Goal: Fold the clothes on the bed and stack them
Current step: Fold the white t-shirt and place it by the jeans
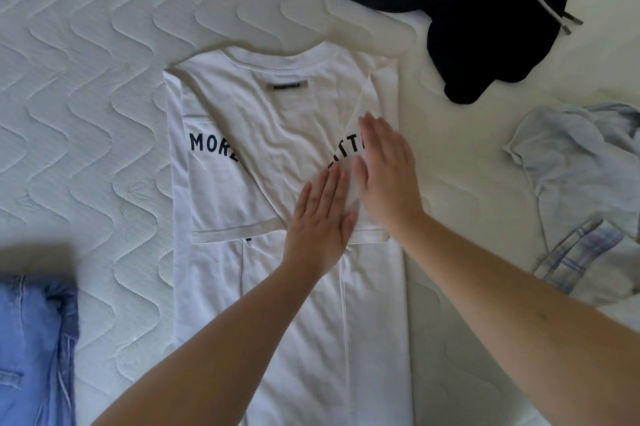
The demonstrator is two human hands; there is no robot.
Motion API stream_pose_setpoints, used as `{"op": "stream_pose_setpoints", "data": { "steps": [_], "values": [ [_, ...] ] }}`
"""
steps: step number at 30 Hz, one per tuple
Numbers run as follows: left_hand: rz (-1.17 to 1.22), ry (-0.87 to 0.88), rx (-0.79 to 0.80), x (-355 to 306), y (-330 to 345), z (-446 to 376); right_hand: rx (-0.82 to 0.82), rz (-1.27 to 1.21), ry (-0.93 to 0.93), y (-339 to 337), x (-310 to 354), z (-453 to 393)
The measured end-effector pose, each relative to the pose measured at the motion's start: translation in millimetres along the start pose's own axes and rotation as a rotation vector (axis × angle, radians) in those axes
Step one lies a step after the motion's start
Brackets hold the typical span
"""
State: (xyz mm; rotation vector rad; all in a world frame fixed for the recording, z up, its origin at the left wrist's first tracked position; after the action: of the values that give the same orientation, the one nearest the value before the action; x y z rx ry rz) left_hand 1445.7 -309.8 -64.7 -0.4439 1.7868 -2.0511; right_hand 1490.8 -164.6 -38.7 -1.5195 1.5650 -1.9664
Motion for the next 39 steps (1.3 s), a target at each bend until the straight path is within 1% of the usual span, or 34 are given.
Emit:
{"op": "stream_pose_setpoints", "data": {
  "steps": [3, 6, 9, 12, 15, 19, 21, 24, 27, 29, 32, 35, 39],
  "values": [
    [-0.063, 0.005, -0.013, 9, 5, 23, 0.123, 0.161, -0.062, 22, -8, 43],
    [-0.133, 0.038, -0.025, 17, 7, 45, 0.126, 0.237, -0.04, 28, -10, 55],
    [-0.136, 0.008, -0.054, 21, 3, 57, 0.119, 0.23, -0.003, 32, 0, 70],
    [-0.128, -0.008, -0.039, 24, 0, 72, 0.105, 0.212, 0.013, 32, 7, 105],
    [-0.107, -0.019, -0.026, 25, -4, 90, 0.106, 0.206, 0.075, 32, 16, 135],
    [-0.004, 0.044, -0.033, 15, -10, 114, 0.122, 0.166, 0.147, 34, 31, 163],
    [0.036, 0.08, -0.014, 7, -10, 126, 0.156, 0.162, 0.155, 33, 33, 176],
    [0.023, 0.067, 0.037, 1, -5, 144, 0.224, 0.198, 0.115, 31, 33, 205],
    [-0.002, 0.059, 0.097, 3, 8, 164, 0.241, 0.208, 0.104, 28, 37, 236],
    [-0.01, 0.055, 0.146, 8, 19, 182, 0.245, 0.203, 0.125, 29, 44, 257],
    [-0.012, 0.073, 0.171, 8, 30, 207, 0.276, 0.216, 0.157, 35, 56, 286],
    [0.0, 0.114, 0.184, 6, 35, 234, 0.35, 0.234, 0.218, 39, 69, 315],
    [0.006, 0.197, 0.239, 10, 35, 274, 0.448, 0.221, 0.294, 37, 88, 350]
  ]
}}
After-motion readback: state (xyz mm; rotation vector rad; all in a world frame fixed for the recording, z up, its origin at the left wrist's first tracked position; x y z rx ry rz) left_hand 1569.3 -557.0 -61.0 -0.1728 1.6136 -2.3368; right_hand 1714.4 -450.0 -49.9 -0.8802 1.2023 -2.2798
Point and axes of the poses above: each hand's wrist, its own z-axis away from the middle knuckle, its own y-axis out of the palm, x = y × z, the point moved 2 cm from there along -z, towards the middle knuckle, and after that the axes turned 10 degrees about -z, right-handed, at the moved point
